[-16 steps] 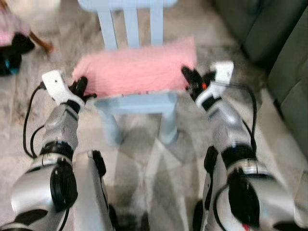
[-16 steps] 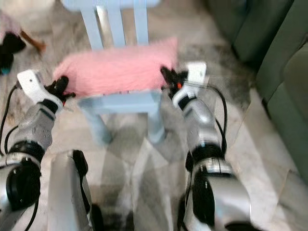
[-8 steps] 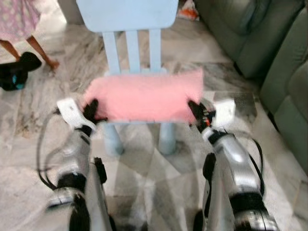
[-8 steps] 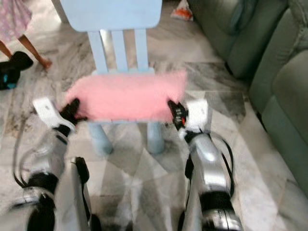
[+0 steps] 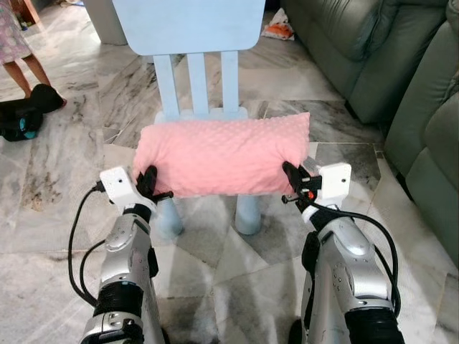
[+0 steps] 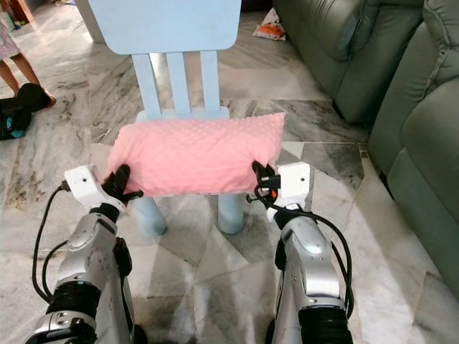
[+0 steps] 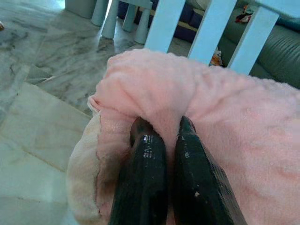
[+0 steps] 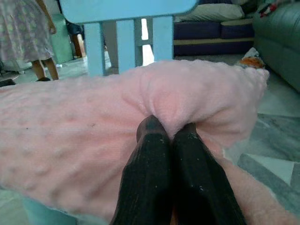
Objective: Move the pillow to the sofa
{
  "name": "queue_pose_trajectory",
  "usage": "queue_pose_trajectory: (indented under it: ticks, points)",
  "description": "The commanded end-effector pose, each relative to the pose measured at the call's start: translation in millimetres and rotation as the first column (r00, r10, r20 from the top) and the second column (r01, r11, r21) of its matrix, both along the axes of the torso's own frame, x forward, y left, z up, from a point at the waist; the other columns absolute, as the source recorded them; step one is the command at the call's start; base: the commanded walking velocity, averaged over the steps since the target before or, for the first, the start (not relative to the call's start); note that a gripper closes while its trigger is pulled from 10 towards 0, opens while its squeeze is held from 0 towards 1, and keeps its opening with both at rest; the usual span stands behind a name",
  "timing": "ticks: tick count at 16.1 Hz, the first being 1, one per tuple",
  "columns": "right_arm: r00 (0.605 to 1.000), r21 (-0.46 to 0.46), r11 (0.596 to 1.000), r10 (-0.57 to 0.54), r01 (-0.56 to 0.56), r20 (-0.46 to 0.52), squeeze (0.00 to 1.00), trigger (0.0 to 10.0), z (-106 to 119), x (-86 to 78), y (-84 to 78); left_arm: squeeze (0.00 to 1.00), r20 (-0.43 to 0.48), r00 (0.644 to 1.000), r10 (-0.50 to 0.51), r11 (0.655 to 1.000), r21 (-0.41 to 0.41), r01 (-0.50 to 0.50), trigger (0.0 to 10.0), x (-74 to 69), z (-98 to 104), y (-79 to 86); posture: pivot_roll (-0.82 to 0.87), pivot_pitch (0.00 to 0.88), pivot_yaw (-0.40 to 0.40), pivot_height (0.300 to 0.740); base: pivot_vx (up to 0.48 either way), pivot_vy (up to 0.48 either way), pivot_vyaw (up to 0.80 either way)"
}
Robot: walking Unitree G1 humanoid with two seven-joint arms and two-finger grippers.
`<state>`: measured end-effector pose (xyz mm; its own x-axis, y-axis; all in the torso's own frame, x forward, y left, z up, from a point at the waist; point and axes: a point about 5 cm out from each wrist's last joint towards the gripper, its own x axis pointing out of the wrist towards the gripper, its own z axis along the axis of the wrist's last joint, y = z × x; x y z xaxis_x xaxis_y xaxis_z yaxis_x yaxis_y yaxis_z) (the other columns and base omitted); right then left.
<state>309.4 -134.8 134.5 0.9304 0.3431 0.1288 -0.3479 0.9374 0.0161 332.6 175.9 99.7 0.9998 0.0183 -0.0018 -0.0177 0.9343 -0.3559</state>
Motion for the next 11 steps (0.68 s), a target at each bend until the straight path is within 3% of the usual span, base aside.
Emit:
queue_pose_trajectory:
  ticks: [1, 2, 3, 7, 11]
  points:
    - [1.0, -0.014, 1.0, -0.018, 0.018, 0.007, 0.0, 10.0, 8.2, -1.5, 3.4, 0.0, -0.01, 1.0, -0.014, 0.999, 0.031, 0.014, 8.5, -2.5, 5.3, -0.6, -0.17, 0.0, 0.046, 0.333, 0.0, 0.0, 0.0]
    - [0.999, -0.023, 0.999, -0.034, 0.035, 0.007, 0.0, 10.0, 9.4, -1.9, 2.8, 0.0, -0.021, 1.0, -0.012, 0.999, 0.041, 0.013, 9.8, -3.6, 5.6, -2.3, -0.17, 0.0, 0.047, 0.333, 0.0, 0.0, 0.0]
    - [0.998, -0.011, 0.998, -0.059, 0.059, 0.009, 0.0, 10.0, 12.0, -3.4, 1.2, 0.0, -0.01, 1.0, -0.021, 0.999, 0.05, 0.021, 10.0, -5.8, 8.9, -6.2, -0.17, 0.0, 0.05, 0.333, 0.0, 0.0, 0.0]
    - [0.993, 0.007, 0.993, -0.118, 0.118, 0.001, 0.0, 10.0, 17.0, -12.1, -1.3, 0.0, 0.012, 0.997, -0.071, 0.986, 0.155, 0.068, 10.0, -17.5, 19.0, -19.1, -0.18, 0.0, 0.06, 0.333, 0.0, 0.0, 0.0]
    - [0.991, 0.021, 0.991, -0.13, 0.13, -0.004, 0.0, 10.0, 20.5, -12.3, -2.2, 0.0, 0.018, 0.996, -0.09, 0.983, 0.164, 0.086, 10.0, -19.3, 25.0, -21.3, -0.18, 0.0, 0.061, 0.333, 0.0, 0.0, 0.0]
